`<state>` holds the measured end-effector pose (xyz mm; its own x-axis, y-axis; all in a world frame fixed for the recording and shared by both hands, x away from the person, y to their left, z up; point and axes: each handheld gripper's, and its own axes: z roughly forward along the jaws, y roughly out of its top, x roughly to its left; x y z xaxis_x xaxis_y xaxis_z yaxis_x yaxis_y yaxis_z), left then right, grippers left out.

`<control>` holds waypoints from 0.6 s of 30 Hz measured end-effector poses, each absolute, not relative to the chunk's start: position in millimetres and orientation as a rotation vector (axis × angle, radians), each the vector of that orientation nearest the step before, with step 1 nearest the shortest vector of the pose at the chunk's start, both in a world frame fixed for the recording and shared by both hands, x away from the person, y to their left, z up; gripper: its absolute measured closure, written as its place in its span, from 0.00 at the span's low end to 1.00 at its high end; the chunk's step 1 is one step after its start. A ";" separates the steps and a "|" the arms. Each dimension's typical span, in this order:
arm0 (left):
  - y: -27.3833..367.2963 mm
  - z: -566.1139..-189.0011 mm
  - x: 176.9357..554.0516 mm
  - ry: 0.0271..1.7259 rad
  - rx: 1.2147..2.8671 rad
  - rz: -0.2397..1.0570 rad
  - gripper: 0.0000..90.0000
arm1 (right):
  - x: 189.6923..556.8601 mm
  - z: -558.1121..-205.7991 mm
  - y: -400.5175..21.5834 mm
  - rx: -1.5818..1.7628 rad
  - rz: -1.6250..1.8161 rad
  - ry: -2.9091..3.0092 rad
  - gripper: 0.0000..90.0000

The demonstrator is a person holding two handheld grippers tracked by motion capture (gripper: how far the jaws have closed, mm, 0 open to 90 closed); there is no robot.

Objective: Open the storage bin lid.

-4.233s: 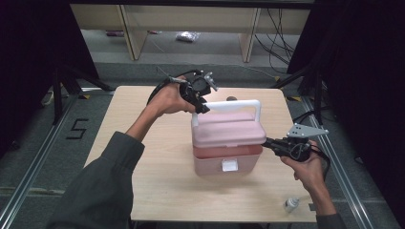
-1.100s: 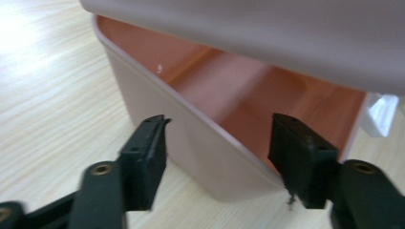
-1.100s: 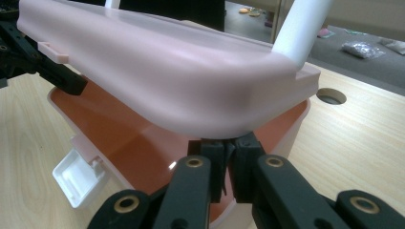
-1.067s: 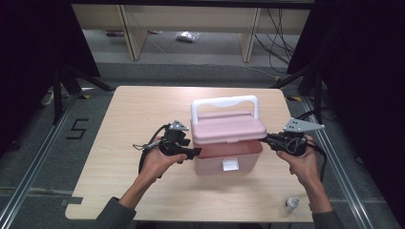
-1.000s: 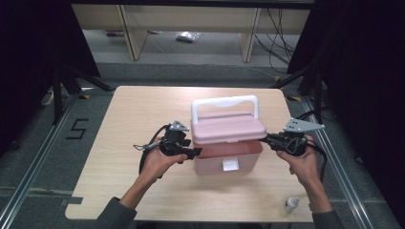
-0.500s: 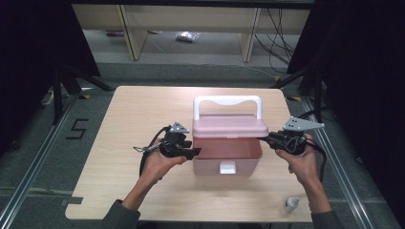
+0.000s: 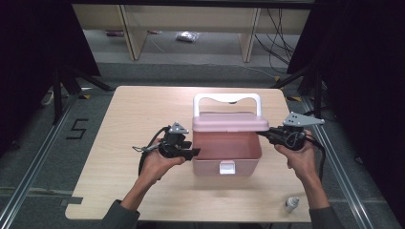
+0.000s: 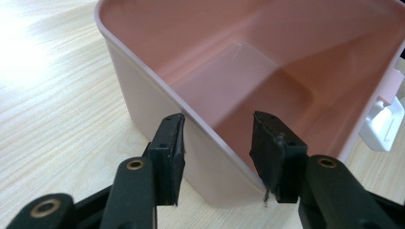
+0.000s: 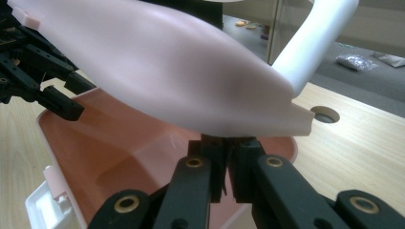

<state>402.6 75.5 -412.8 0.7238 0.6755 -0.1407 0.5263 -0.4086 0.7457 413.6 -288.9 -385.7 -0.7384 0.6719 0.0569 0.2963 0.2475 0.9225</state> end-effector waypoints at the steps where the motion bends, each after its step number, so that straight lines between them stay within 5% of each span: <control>1: 75.5 -412.8 402.6 0.908 2.103 0.231 0.61 | 413.6 -385.7 -288.9 0.890 1.489 2.176 0.97; 18: 75.5 -412.9 401.2 0.909 2.093 0.246 0.62 | 436.2 -379.7 -291.1 0.893 1.474 2.177 0.98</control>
<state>401.2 75.5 -412.9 0.7200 0.6809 -0.1343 0.5204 -0.4016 0.7536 436.2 -291.1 -379.7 -0.7341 0.6772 0.0501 0.2979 0.2548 0.9200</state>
